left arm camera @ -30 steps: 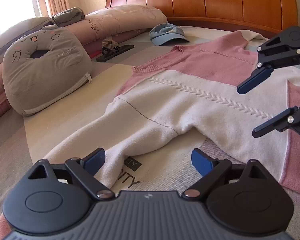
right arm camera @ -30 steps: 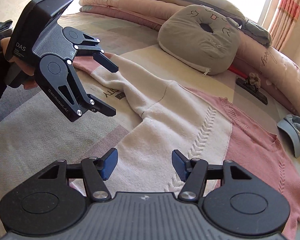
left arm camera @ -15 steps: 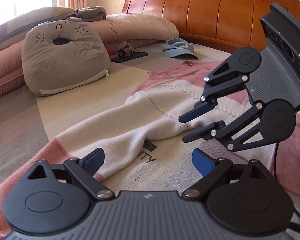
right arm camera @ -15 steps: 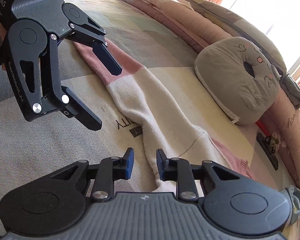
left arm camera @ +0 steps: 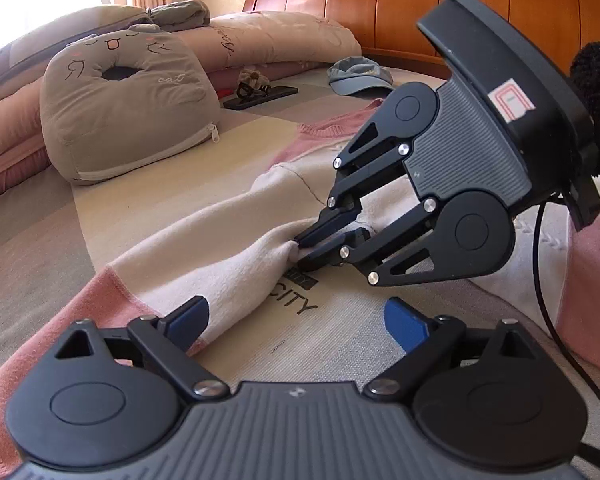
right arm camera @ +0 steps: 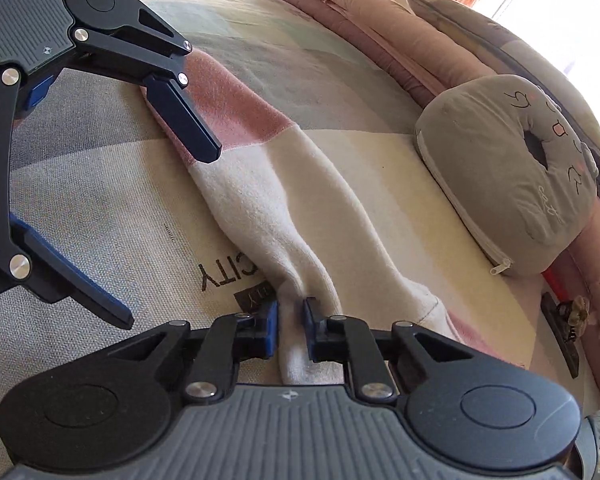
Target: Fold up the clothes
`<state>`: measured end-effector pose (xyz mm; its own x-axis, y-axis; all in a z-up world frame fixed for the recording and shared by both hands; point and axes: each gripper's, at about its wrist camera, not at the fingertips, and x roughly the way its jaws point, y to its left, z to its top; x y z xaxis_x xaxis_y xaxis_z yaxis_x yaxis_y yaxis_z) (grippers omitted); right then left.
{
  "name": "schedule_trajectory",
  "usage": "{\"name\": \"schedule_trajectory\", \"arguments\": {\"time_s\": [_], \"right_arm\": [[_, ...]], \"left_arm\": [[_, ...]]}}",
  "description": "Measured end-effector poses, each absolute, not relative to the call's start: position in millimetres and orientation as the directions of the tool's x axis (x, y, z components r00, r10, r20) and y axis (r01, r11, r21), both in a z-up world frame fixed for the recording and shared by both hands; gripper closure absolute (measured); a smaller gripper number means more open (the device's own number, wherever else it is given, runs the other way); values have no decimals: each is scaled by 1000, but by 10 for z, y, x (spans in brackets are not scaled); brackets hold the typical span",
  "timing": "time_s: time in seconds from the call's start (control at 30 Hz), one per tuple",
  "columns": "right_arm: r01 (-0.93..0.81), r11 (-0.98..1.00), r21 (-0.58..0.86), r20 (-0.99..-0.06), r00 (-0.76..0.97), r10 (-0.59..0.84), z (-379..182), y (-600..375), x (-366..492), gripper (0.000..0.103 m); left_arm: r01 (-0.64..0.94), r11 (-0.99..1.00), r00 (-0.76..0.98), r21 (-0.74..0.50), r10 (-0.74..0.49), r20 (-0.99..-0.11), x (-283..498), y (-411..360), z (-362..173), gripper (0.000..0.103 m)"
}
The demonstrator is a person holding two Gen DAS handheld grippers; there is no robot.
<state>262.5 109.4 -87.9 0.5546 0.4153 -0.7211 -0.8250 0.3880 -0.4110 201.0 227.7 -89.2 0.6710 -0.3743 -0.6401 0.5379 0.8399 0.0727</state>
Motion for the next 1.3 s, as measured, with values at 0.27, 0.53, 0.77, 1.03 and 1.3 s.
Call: {"name": "schedule_trajectory", "arguments": {"time_s": [0.27, 0.53, 0.77, 1.03, 1.3], "right_arm": [[-910, 370, -186, -798, 359, 483, -570, 833, 2588, 97], [-901, 417, -121, -776, 348, 526, -516, 830, 2668, 95], [-891, 446, -82, -793, 330, 513, -694, 1268, 2914, 96], [-829, 557, -54, -775, 387, 500, -586, 970, 3036, 91], [-827, 559, -65, -796, 381, 471, -560, 803, 3025, 89]], "left_arm": [[528, 847, 680, 60, -380, -627, 2017, 2318, -869, 8], [462, 885, 698, 49, -330, -635, 2107, 2439, -889, 8], [455, 890, 689, 27, -333, -644, 2146, 2492, -927, 8], [411, 911, 724, 38, -300, -621, 2176, 2516, -900, 8], [241, 970, 764, -17, -200, -614, 2326, 2715, -895, 8]]}}
